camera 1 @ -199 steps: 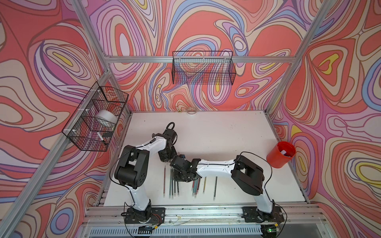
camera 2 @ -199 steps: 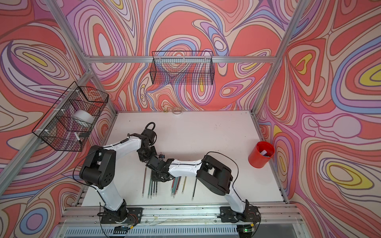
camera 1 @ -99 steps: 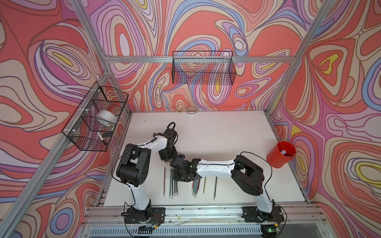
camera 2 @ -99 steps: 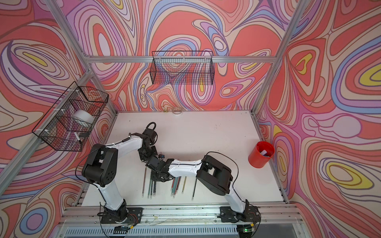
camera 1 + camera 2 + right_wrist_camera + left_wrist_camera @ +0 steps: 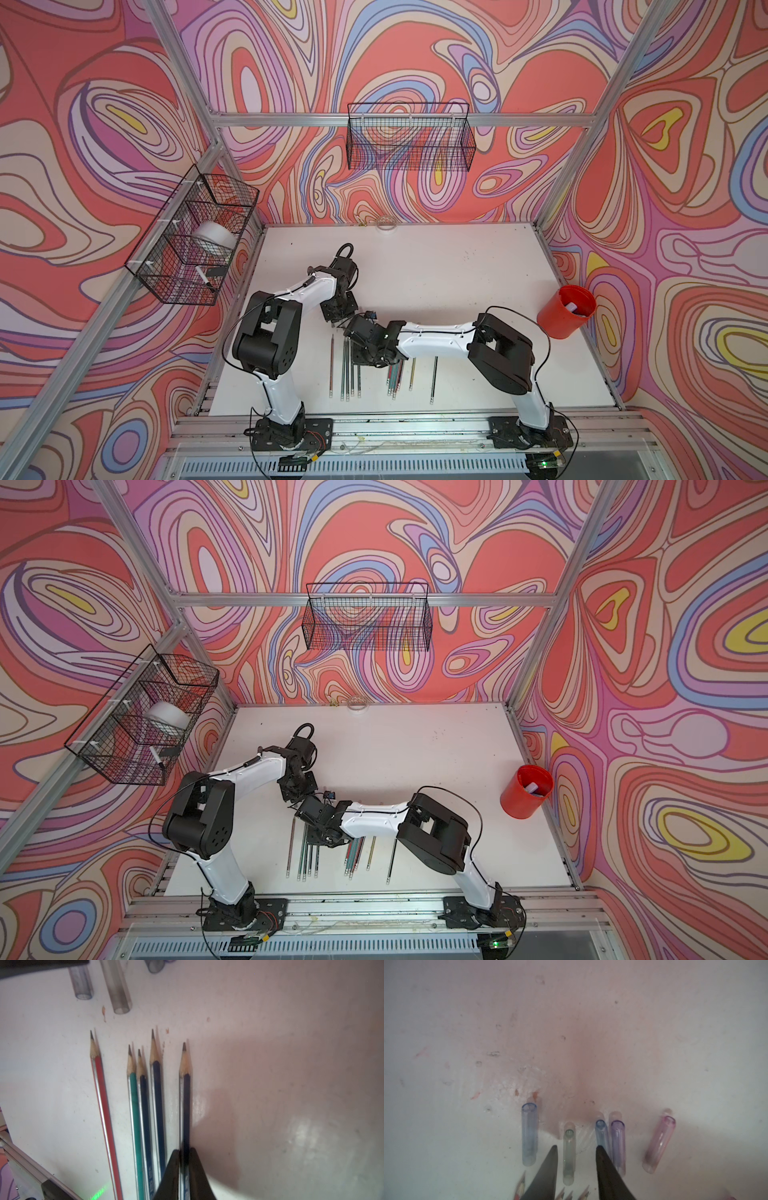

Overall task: Remove the protective cover of the pencils
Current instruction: Place the protective sleeve at the center of the board, then pick up the pencil from the center of the board.

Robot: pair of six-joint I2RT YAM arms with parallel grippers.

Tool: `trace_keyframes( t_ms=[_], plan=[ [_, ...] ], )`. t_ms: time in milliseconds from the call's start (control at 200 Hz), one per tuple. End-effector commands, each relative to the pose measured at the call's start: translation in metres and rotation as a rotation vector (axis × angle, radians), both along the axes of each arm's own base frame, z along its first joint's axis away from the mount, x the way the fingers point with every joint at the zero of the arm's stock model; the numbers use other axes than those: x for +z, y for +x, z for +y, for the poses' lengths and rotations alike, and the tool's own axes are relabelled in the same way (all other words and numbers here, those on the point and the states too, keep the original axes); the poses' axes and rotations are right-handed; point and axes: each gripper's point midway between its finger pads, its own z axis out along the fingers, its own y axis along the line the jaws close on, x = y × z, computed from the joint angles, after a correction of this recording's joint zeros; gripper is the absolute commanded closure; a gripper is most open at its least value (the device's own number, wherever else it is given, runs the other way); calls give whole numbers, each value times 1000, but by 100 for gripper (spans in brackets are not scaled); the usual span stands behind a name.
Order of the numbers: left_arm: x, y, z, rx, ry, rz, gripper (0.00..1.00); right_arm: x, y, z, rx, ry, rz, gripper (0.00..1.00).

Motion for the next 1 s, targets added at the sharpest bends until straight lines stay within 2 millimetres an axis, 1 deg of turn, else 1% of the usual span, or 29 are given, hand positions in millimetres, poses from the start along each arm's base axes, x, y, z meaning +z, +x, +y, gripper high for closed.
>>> trace_keyframes(
  t_ms=[0,65,195,290,376,461,566,591,611,621,631,661,736,781,851,921,956,996],
  plan=[
    [30,-3,-2,-4,-18,-50,62,-43,-13,-49,-20,-218,52,83],
    [38,-4,-1,-5,-20,-64,60,-38,-11,-47,-14,-207,38,80],
    [57,-7,-1,1,-39,-99,58,-19,-8,-45,-10,-174,6,75],
    [77,-10,-2,3,-71,-146,56,-4,-6,-47,-16,-169,-12,74],
    [99,-15,-1,10,-96,-207,52,17,-3,-53,-29,-158,-45,73],
    [125,-21,-1,21,-133,-280,49,41,-1,-65,-68,-153,-76,73],
    [160,-28,-7,39,-235,-384,44,65,-4,-88,-138,-159,-93,73],
    [168,-29,-9,43,-263,-412,43,68,-5,-95,-156,-168,-96,74],
    [174,-30,-10,48,-282,-433,42,67,-5,-101,-168,-185,-95,74],
    [178,-31,-11,50,-293,-444,41,74,-5,-102,-176,-172,-102,74],
    [181,-31,-11,55,-302,-456,41,77,-6,-105,-180,-171,-105,74],
    [189,-33,-11,69,-324,-486,39,80,-7,-111,-190,-183,-111,75],
    [207,-36,-7,112,-353,-540,32,89,-7,-124,-210,-204,-128,75],
    [217,-36,-7,129,-376,-565,28,93,-6,-127,-218,-207,-138,75],
    [220,-34,-13,189,-455,-552,28,98,-4,-125,-223,-202,-147,75],
    [220,-30,-35,233,-620,-580,36,98,-4,-120,-221,-192,-138,76],
    [218,-30,-45,234,-669,-623,35,96,-4,-118,-215,-191,-133,76],
    [210,-34,-47,243,-660,-635,32,93,-4,-117,-211,-192,-130,76]
  ],
)
